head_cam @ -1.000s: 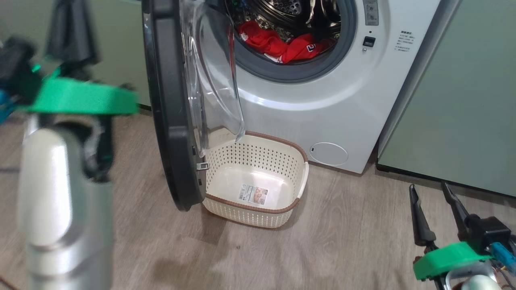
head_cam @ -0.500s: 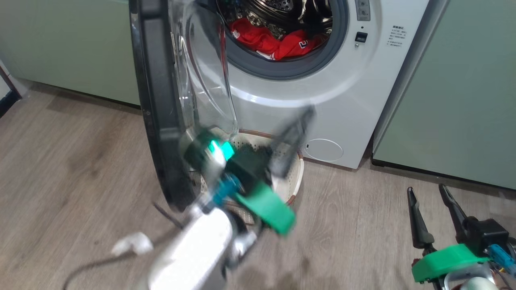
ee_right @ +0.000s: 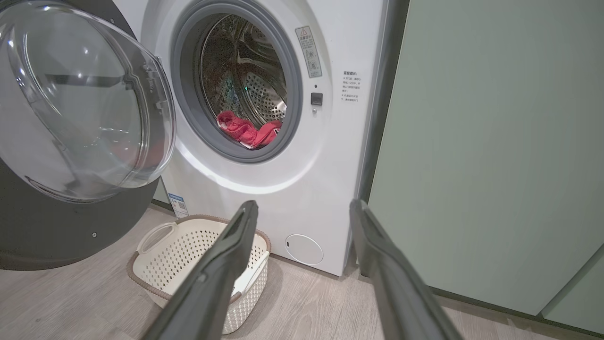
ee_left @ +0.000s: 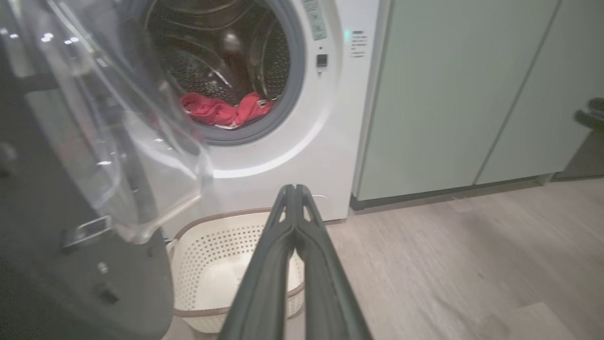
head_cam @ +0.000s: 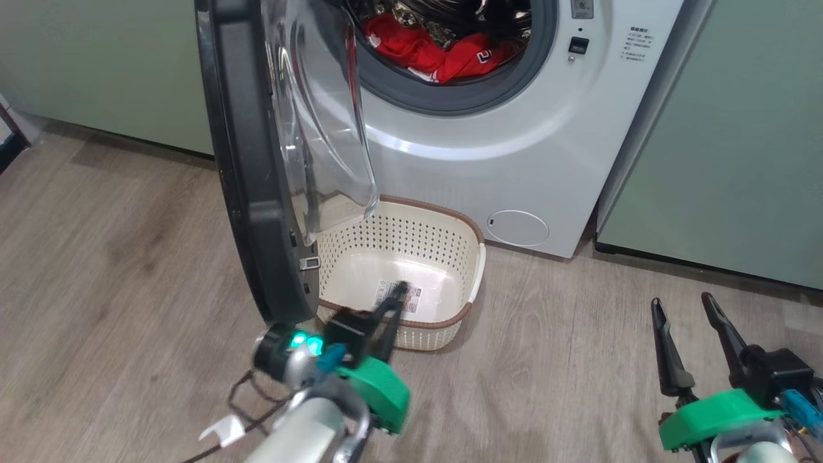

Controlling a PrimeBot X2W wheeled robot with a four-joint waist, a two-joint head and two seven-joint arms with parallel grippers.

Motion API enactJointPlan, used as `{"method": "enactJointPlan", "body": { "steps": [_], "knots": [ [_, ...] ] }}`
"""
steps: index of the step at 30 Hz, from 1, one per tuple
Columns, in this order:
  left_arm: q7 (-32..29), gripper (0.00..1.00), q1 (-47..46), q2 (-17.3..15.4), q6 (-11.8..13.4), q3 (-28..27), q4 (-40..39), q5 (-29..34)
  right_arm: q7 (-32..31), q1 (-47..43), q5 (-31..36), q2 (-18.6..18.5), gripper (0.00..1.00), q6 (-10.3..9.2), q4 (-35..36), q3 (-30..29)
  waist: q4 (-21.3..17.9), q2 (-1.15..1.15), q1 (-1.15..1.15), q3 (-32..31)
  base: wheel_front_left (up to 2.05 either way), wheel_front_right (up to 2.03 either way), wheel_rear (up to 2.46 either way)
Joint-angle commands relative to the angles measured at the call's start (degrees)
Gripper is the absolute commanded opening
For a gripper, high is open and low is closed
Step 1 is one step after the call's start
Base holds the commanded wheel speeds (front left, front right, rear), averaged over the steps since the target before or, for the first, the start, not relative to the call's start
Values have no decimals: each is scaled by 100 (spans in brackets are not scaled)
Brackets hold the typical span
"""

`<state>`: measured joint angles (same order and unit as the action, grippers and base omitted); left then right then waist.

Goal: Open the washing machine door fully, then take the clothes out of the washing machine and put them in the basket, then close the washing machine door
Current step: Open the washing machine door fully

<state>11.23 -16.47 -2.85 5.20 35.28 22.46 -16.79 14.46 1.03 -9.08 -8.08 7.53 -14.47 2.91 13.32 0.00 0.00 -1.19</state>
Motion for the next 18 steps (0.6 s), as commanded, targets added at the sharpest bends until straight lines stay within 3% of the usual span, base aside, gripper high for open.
{"method": "enactJointPlan", "body": {
  "steps": [1, 9, 18],
  "knots": [
    [133, 0, -269, -32, 73, -332, -13, -57, 53, 126, -12, -135, 100, -4, 200, 99, 9, 0, 0, 8, 0, 0, 0],
    [363, 0, -278, -134, 326, -1070, 464, -324, 53, 122, -13, -80, 100, -4, 202, 90, 128, 0, 0, -1, 0, 0, 0],
    [375, 0, -345, -179, 216, -1698, 351, -297, 53, 90, -23, -63, 100, -4, 221, 105, 536, 0, 0, 55, 0, 0, 0]
  ]
}}
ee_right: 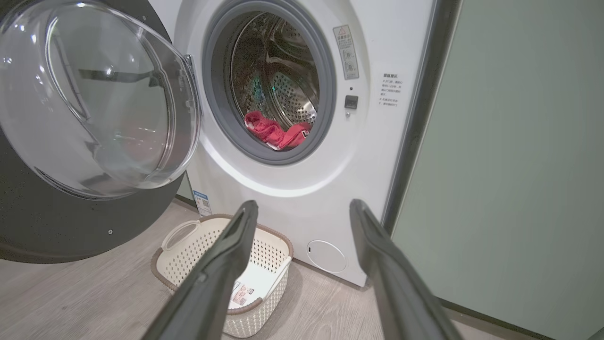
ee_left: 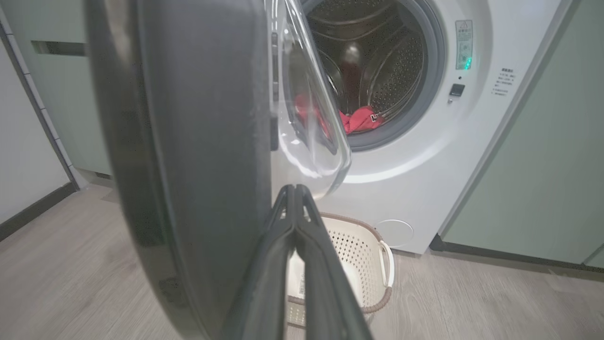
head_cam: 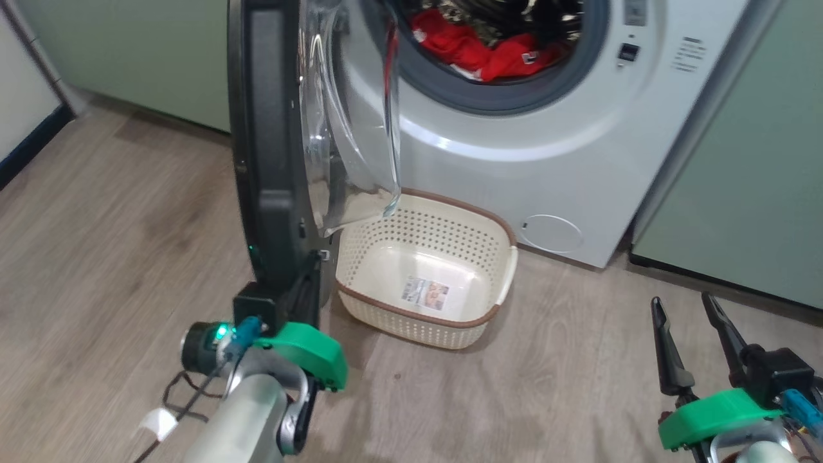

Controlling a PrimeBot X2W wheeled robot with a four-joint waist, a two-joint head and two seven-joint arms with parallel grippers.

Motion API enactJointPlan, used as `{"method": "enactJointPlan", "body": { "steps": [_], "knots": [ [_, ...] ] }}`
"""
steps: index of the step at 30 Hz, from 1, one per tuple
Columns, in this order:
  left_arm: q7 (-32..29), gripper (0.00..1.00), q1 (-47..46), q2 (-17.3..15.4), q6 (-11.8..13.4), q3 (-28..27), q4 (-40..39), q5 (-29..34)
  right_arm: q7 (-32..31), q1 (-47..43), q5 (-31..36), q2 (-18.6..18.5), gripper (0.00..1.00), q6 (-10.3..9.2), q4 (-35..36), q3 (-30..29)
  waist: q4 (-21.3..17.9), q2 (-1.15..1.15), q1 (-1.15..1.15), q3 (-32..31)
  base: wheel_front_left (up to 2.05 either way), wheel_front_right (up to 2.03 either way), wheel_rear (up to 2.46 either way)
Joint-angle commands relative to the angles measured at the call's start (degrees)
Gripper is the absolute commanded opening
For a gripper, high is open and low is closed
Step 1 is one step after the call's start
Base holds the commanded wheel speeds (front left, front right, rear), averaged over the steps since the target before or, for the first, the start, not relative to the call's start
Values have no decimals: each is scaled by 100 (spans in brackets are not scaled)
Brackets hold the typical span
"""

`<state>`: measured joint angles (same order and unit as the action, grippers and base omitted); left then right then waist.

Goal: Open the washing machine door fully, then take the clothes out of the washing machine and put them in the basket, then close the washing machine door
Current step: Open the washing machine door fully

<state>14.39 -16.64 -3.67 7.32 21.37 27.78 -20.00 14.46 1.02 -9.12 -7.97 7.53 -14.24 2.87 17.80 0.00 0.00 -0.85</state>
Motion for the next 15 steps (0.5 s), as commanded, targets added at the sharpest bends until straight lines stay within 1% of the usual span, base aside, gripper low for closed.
{"method": "enactJointPlan", "body": {
  "steps": [1, 4, 6, 15],
  "knots": [
    [60, 0, -341, -90, -14, -371, -180, 35, 53, 92, -21, -72, 100, -4, 199, 108, 141, 0, 0, 27, 0, 0, 0],
    [60, 0, -378, -60, -68, -579, -170, 37, 53, 103, -26, -79, 100, -4, 191, 138, 301, 0, 0, 55, 0, 0, 0],
    [60, 0, -433, -35, -141, -816, -146, 34, 53, 118, -28, -87, 100, -4, 188, 164, 459, 0, 0, 85, 0, 0, 0],
    [61, 0, -641, 7, -567, -1454, 11, 146, 53, 178, -22, -156, 100, -4, 193, 203, 805, 0, 0, 267, 0, 0, 0]
  ]
}}
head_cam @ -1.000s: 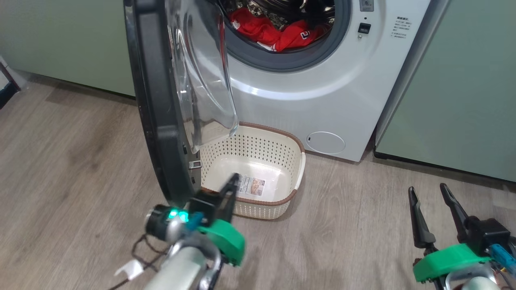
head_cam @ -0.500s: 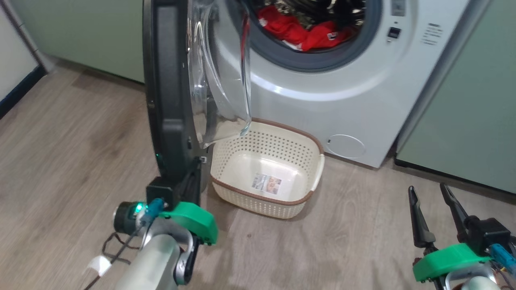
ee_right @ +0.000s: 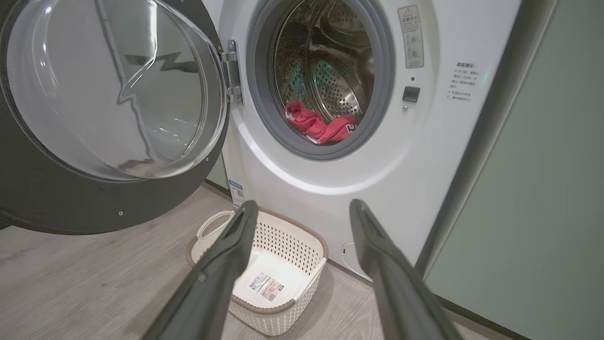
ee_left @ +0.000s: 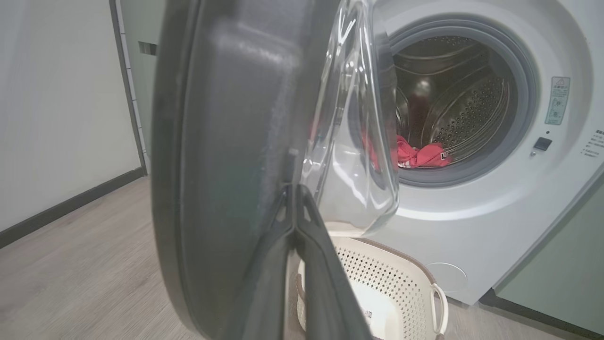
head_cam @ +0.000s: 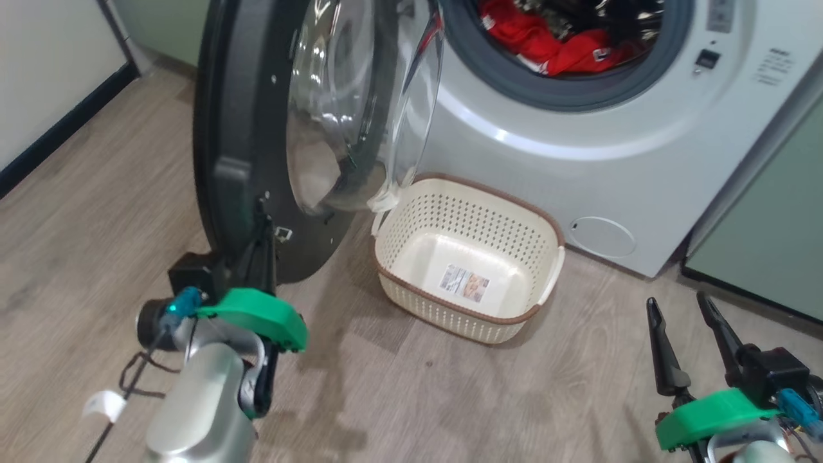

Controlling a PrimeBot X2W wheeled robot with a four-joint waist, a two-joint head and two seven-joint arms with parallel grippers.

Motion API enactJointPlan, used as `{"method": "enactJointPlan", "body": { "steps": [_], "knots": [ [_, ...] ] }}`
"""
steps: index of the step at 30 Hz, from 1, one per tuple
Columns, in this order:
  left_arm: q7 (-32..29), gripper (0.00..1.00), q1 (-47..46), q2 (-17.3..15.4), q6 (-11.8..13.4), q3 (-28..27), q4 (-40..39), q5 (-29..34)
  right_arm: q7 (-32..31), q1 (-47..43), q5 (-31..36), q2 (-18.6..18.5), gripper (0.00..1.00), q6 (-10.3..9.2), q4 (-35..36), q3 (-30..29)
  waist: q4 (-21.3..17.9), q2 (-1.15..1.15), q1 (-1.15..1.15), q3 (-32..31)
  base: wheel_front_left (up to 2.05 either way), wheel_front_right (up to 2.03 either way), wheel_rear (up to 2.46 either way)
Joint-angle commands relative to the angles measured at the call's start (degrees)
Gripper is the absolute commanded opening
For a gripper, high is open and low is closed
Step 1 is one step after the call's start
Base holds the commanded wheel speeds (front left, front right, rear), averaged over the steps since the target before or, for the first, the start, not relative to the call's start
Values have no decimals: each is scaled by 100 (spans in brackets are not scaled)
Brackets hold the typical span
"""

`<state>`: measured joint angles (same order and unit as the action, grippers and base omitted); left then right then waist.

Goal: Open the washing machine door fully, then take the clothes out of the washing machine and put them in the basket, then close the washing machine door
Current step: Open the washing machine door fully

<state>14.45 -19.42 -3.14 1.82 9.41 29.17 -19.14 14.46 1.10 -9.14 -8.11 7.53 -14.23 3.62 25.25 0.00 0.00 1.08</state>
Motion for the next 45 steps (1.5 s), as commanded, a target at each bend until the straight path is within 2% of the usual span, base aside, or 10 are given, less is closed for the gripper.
{"method": "enactJointPlan", "body": {
  "steps": [1, 10, 20, 26, 33, 40, 45],
  "knots": [
    [54, 0, -405, -43, -57, -319, -90, 86, 53, 188, -19, -162, 100, -4, 196, 135, 79, 0, 0, 117, 0, 0, 0],
    [54, 0, -774, 0, -232, -922, 285, 218, 54, 346, -5, -344, 100, -4, 201, 170, 170, 0, 0, 419, 0, 0, 0],
    [54, 0, -1237, -12, -339, -1970, 824, 376, 54, 513, 4, -561, 100, -4, 209, 243, 191, 0, 0, 742, 0, 0, 0],
    [54, 0, -1511, -175, -527, -2619, 1152, 435, 54, 723, -8, -641, 100, -4, 179, 420, 44, 0, 0, 891, 0, 0, 0],
    [54, 0, -1649, -252, -574, -3177, 1481, 592, 54, 815, -28, -679, 100, -4, 202, 457, -133, 0, 0, 951, 0, 0, 0],
    [54, 0, -1650, -298, -650, -3517, 1623, 821, 54, 790, -43, -594, 100, -4, 171, 379, -281, 0, 0, 845, 0, 0, 0],
    [54, 0, -1458, -266, -783, -3507, 1484, 1038, 54, 667, -72, -423, 100, -4, 150, 326, -432, 0, 0, 571, 0, 0, 0]
  ]
}}
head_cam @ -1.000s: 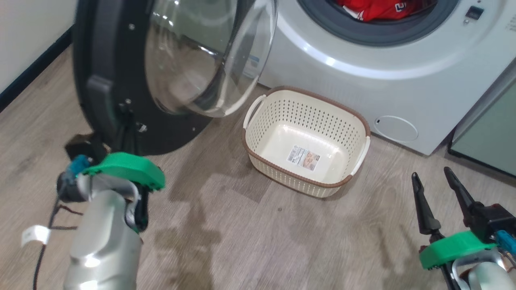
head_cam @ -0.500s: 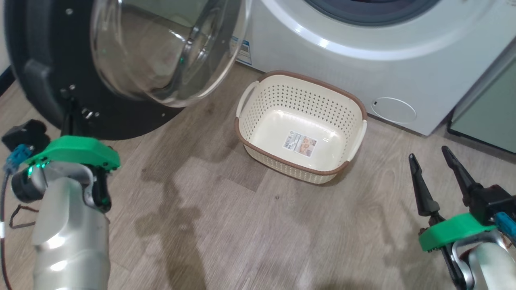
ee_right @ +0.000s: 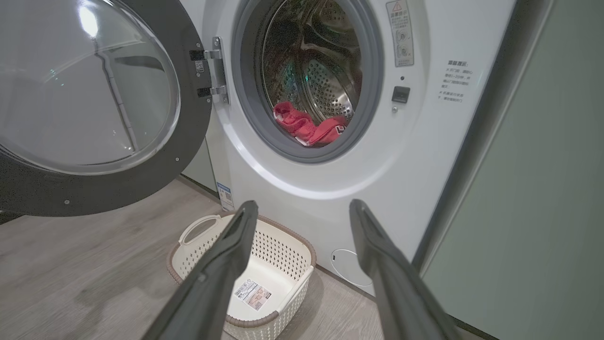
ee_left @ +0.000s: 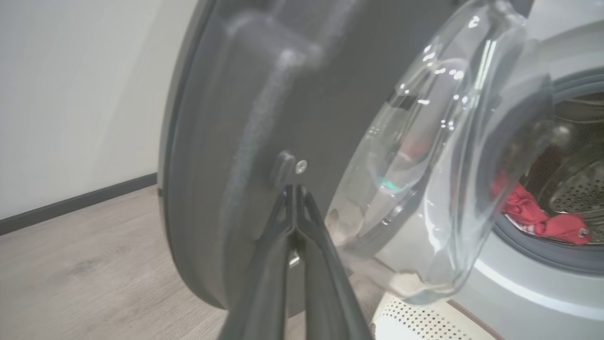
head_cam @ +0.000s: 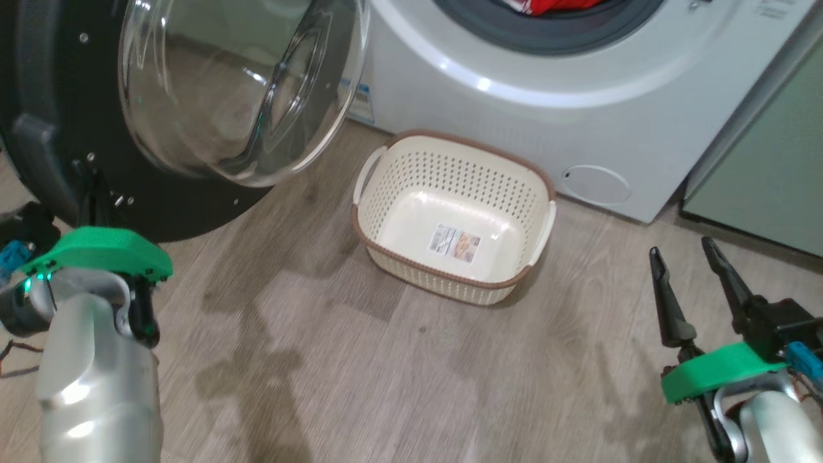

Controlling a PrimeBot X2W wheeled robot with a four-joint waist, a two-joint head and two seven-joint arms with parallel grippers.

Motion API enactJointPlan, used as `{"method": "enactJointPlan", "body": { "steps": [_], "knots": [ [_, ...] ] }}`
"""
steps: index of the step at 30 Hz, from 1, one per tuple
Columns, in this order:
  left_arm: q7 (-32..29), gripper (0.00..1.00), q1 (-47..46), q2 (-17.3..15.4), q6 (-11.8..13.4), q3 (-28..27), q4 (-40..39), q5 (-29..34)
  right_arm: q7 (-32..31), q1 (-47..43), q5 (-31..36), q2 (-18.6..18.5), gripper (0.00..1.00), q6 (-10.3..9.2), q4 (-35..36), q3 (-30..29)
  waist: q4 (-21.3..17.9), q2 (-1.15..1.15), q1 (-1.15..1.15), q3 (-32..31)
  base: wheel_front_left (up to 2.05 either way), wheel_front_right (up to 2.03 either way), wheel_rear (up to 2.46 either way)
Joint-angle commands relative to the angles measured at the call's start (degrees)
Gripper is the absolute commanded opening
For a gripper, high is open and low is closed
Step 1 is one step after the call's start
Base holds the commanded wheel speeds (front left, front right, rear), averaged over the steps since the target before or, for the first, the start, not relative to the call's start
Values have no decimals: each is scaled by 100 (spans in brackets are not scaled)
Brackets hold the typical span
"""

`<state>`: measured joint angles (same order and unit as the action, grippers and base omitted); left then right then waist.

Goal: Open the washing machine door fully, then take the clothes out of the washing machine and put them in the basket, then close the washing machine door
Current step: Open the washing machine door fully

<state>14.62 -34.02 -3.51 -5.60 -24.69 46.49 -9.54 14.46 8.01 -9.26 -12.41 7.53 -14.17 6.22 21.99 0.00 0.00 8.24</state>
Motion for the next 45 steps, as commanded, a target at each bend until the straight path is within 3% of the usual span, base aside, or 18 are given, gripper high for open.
{"method": "enactJointPlan", "body": {
  "steps": [1, 9, 13, 14, 15, 22, 30, 45],
  "knots": [
    [38, 0, 88, -225, -67, -70, -304, 129, 54, -50, -66, 54, 100, -4, 132, 72, -164, 0, 0, -219, 0, 0, 0],
    [38, 0, 825, -161, -174, 295, -948, 323, 54, -231, -101, 356, 100, -4, 140, -62, -647, 0, 0, -687, 0, 0, 0],
    [38, 58, 1274, -150, -186, 822, -1308, 191, 54, -307, -106, 496, 100, -4, 198, -131, -993, 0, 0, -826, 0, 0, 0],
    [38, 84, 1377, -172, -186, 964, -1395, 128, 54, -311, -105, 527, 100, -4, 216, -147, -1085, 0, 0, -847, 0, 0, 0],
    [38, 100, 1474, -186, -187, 1094, -1486, 61, 54, -317, -102, 555, 100, -4, 234, -158, -1173, 0, 0, -865, 0, 0, 0],
    [38, 100, 2010, -278, -188, 1776, -1979, -305, 54, -368, -75, 707, 100, -4, 301, -245, -1797, 0, 0, -948, 0, 0, 0],
    [38, 100, 2238, -384, -188, 2020, -2187, -428, 54, -494, -53, 779, 100, -4, 354, -307, -2322, 0, 0, -1000, 0, 0, 0],
    [38, 100, 2404, -334, -189, 1828, -2255, -265, 54, -685, -12, 812, 100, -4, 433, -554, -2620, 0, 0, -1121, 0, 0, 0]
  ]
}}
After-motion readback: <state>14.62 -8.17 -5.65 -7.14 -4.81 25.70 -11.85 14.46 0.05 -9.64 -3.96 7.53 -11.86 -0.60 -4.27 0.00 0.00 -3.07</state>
